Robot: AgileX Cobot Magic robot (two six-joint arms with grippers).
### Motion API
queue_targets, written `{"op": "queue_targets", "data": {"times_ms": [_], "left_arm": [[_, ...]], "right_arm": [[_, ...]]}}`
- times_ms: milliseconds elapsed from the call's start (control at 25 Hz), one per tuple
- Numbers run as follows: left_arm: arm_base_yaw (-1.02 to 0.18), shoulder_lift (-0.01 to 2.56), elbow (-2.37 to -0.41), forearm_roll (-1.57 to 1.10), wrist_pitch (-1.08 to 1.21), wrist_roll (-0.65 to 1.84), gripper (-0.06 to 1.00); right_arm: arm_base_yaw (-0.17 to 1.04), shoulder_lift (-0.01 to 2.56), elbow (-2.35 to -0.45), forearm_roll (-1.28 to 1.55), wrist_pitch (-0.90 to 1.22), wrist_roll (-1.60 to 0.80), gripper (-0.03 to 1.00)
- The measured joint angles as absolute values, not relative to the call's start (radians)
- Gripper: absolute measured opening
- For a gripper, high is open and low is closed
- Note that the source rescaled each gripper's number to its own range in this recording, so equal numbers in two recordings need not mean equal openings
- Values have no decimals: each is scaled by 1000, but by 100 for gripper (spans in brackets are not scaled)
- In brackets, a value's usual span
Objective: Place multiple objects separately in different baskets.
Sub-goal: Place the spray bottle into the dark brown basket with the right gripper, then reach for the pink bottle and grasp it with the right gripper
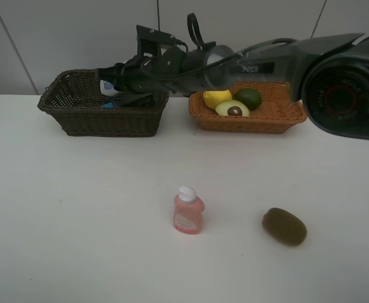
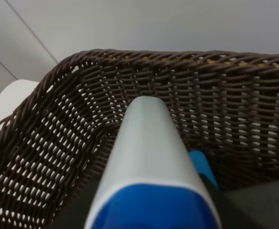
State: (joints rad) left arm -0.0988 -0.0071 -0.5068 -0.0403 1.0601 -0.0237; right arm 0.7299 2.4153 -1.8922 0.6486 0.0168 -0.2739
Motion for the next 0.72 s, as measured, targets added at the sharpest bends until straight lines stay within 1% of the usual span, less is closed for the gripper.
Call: {"op": "queue_targets", "data": {"times_ms": [40,120,160,200,240,320,480,600,720], "left_arm": [[-99,-7,-507,-40,1060,-24,99],[-99,-7,-507,-40,1060,-24,99],[-99,-7,-507,-40,1060,-24,99],[-99,-7,-507,-40,1060,-24,99],[-99,-7,-507,-40,1060,-24,99],[-99,-7,-507,-40,1060,-24,99],[-99,-7,-507,-40,1060,-24,99],[-99,-7,-507,-40,1060,-24,99],[-99,-7,-507,-40,1060,-24,99]], "right_arm": [[730,2415,-1892,649,0,-275,27],[728,2413,-1896,649,-30,-275,66],[728,2412,-1896,649,-31,-275,78],[728,2412,-1896,646,-24,-275,87],[728,2408,-1896,642,0,-275,92],[728,2395,-1896,615,54,-275,97],[728,2299,-1896,513,269,-275,99],[723,2181,-1896,420,506,-257,99],[702,2065,-1897,307,798,-198,99]]}}
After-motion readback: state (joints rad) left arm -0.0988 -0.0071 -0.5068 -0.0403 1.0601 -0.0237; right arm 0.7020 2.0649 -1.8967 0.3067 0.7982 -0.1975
